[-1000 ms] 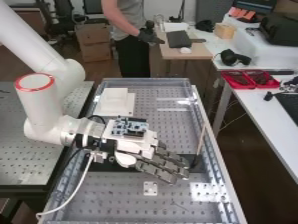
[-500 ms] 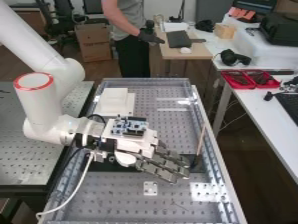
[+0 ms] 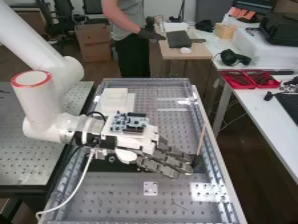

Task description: Grab the pcb board and place it in the clear container

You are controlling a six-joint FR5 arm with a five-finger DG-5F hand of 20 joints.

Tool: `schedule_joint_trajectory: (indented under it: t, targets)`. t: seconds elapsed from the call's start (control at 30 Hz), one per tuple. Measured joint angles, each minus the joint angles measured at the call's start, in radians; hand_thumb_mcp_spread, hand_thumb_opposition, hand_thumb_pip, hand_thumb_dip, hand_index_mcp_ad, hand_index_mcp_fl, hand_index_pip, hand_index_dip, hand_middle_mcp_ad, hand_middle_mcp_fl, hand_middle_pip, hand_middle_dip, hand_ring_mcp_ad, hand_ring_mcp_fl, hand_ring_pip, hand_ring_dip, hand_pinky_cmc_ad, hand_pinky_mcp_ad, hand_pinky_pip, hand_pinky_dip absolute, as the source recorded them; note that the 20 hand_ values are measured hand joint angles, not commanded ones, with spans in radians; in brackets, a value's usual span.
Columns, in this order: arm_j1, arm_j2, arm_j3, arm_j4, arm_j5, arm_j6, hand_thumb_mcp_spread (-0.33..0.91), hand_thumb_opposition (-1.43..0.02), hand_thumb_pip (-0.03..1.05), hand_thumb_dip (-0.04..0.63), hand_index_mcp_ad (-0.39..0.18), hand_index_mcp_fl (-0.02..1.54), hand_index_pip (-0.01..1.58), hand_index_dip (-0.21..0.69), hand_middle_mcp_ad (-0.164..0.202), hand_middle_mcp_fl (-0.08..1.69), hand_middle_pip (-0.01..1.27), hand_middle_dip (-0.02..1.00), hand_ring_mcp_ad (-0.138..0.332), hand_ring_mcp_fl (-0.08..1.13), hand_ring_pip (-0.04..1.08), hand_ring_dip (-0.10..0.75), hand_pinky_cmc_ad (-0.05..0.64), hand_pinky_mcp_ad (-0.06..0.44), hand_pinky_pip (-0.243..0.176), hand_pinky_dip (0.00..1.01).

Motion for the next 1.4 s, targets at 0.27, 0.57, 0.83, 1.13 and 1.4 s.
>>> schedule_joint_trajectory:
  t: [0.27, 0.57, 0.83, 1.13, 1.4]
  targets:
    - [-0.001, 0.041, -0.005, -0.003, -0.008, 0.010, 0.54, -0.95, 0.58, 0.244, -0.072, 0.57, 1.51, -0.002, 0.068, 0.18, 0.14, 0.14, 0.216, 0.05, 0.09, 0.037, 0.325, 0.182, -0.028, 0.21]
    - [0.029, 0.162, -0.027, -0.012, -0.008, 0.019, 0.54, -0.95, 0.58, 0.244, -0.068, 0.57, 1.51, -0.002, 0.075, 0.18, 0.14, 0.14, 0.216, 0.05, 0.09, 0.037, 0.325, 0.182, -0.028, 0.21]
    - [0.122, 0.271, -0.053, -0.021, 0.011, 0.034, 0.54, -0.95, 0.58, 0.244, -0.068, 0.57, 1.51, -0.002, 0.073, 0.18, 0.14, 0.14, 0.216, 0.05, 0.09, 0.037, 0.325, 0.185, -0.028, 0.21]
    - [0.261, 0.336, -0.063, -0.029, 0.031, 0.084, 0.54, -0.95, 0.58, 0.244, -0.072, 0.58, 1.49, -0.002, 0.072, 0.18, 0.14, 0.14, 0.216, 0.05, 0.09, 0.037, 0.325, 0.185, -0.028, 0.21]
    - [0.395, 0.320, -0.036, -0.024, 0.060, 0.134, 0.54, -0.95, 0.58, 0.244, -0.068, 0.58, 1.50, -0.002, 0.077, 0.19, 0.14, 0.14, 0.216, 0.04, 0.09, 0.037, 0.325, 0.185, -0.028, 0.21]
